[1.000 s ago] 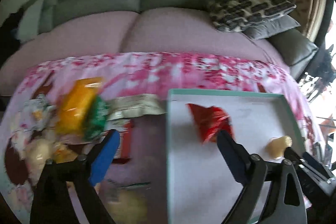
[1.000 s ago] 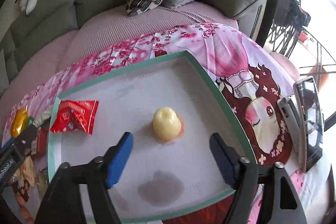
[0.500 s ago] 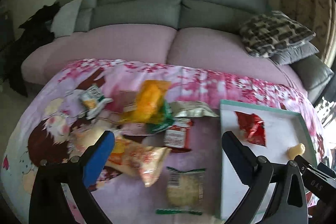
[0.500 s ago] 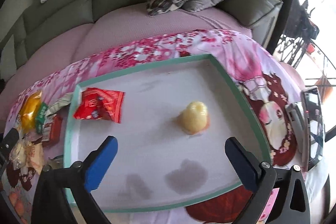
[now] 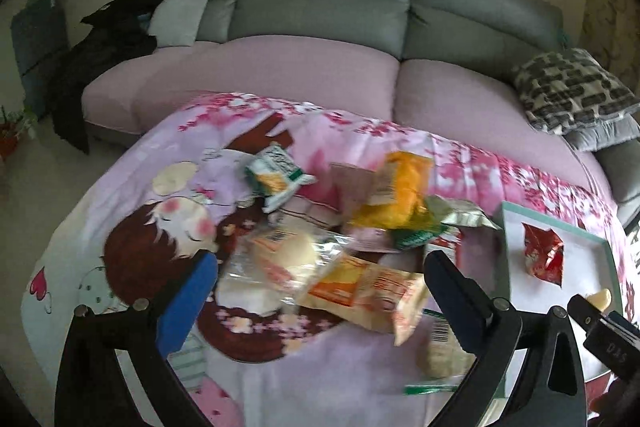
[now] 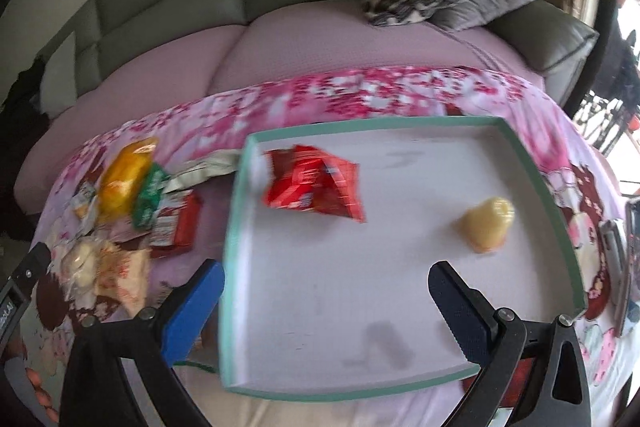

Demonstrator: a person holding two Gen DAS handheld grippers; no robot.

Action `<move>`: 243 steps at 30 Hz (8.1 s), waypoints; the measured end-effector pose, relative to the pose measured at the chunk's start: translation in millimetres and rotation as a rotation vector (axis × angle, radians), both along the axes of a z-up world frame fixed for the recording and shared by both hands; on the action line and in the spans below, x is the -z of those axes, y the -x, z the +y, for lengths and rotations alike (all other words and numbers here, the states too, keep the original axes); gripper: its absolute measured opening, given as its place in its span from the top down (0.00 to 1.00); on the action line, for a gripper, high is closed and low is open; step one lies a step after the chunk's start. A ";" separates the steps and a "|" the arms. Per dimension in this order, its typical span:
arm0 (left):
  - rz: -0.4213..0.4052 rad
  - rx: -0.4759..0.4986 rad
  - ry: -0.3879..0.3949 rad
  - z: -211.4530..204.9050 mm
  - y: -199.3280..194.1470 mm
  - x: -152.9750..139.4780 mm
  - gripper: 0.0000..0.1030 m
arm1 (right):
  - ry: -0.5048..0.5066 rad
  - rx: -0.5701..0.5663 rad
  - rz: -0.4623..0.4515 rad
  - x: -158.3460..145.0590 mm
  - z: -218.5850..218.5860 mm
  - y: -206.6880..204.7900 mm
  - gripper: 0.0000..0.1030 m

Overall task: Organize snacks
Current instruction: 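Move both open tools back from the tray toward the snack pile, then grasp the clear bun bag with the left tool while the right tool grasps the cream biscuit packet, then carry both packets onto the tray and open both tools to release them, then move both open tools back from the tray toward the snack pile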

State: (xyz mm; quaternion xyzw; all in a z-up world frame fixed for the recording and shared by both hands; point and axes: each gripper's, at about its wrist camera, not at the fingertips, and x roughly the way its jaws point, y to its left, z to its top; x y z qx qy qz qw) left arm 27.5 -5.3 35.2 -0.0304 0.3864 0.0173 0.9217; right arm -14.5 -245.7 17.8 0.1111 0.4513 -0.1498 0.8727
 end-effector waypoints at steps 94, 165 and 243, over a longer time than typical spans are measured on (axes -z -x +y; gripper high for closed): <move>0.268 -0.060 0.368 111.0 -54.7 84.9 0.38 | -0.346 -0.323 -0.105 60.4 138.3 -75.4 0.56; 0.148 0.554 0.226 -178.7 15.5 23.3 0.38 | -0.323 0.356 -0.177 2.2 -149.1 94.5 0.58; 0.078 0.097 -0.091 -100.1 -11.5 33.1 0.02 | 0.036 0.059 -0.062 -12.5 -55.3 34.4 0.00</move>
